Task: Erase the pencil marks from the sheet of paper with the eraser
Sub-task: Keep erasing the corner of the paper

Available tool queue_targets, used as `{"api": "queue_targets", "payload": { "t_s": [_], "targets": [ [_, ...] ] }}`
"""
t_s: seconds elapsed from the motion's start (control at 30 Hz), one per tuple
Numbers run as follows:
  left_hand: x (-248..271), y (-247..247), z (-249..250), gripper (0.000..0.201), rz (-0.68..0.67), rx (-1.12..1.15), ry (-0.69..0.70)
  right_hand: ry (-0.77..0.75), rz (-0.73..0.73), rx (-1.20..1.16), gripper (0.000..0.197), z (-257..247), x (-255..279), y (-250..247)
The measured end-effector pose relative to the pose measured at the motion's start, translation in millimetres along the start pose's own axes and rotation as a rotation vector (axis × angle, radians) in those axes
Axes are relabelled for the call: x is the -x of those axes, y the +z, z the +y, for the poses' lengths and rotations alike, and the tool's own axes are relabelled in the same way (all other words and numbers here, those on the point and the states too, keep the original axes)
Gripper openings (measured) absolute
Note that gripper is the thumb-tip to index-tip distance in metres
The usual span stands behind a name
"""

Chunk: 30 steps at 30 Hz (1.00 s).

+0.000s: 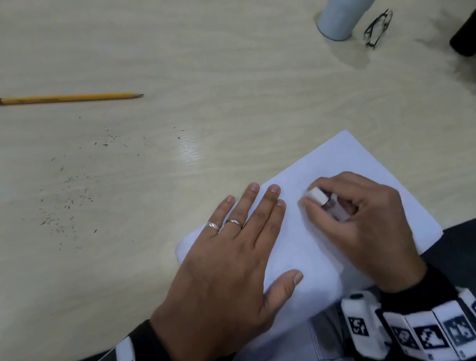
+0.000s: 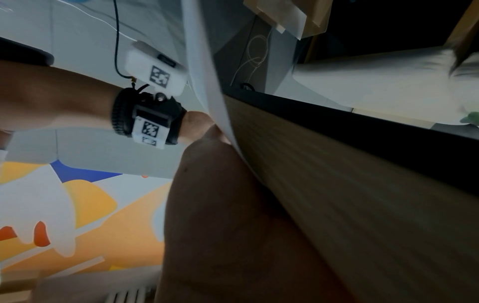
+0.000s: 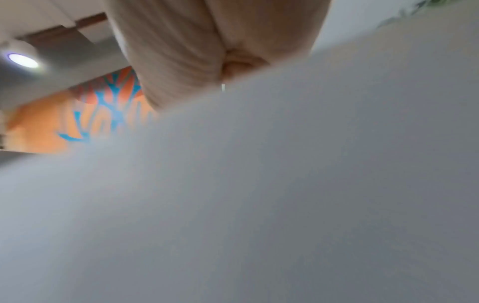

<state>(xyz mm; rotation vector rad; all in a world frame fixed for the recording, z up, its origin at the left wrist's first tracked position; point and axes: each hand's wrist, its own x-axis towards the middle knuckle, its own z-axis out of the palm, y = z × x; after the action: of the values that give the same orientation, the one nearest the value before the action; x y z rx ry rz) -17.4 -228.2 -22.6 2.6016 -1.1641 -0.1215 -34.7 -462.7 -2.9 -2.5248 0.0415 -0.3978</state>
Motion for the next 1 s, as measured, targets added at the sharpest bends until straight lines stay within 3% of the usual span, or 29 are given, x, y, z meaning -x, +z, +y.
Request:
{"api": "queue_targets", "payload": {
  "t_s": [0.17,0.3,0.33,0.43,0.5,0.6,0.77,0.9,1.0],
  "targets": [
    [0,0,2,0.079,-0.009,-0.027,-0.01,0.208,0.188,0.034,0.02,25,-23,-10],
    [0,-1,3,0.08,-0.022,-0.03,-0.019,0.044,0.031,0.008,0.019,0,-2,-2],
    [0,-1,2,0.08,-0.025,-0.035,-0.02,0.062,0.024,-0.004,0.02,3,-3,-1],
    [0,-2,3,0.08,-0.043,-0.051,-0.019,0.269,0.159,0.06,0.019,26,-24,-11],
    [1,-3,2,0.08,-0.039,-0.038,-0.021,0.241,0.169,0.085,0.015,24,-24,-12],
    [0,-2,2,0.08,-0.037,-0.024,-0.022,0.067,0.035,0.079,0.012,-1,-5,-2],
    [0,-2,3,0.08,-0.05,-0.021,-0.021,0.293,0.151,0.035,0.014,35,-26,-14],
    [-1,-6,1,0.081,-0.11,-0.001,-0.018,0.398,0.287,-0.344,0.011,49,-20,-19],
    [-7,-20,12,0.084,-0.242,-0.024,-0.072,0.494,0.389,-0.481,0.014,57,-18,-23]
  ]
}}
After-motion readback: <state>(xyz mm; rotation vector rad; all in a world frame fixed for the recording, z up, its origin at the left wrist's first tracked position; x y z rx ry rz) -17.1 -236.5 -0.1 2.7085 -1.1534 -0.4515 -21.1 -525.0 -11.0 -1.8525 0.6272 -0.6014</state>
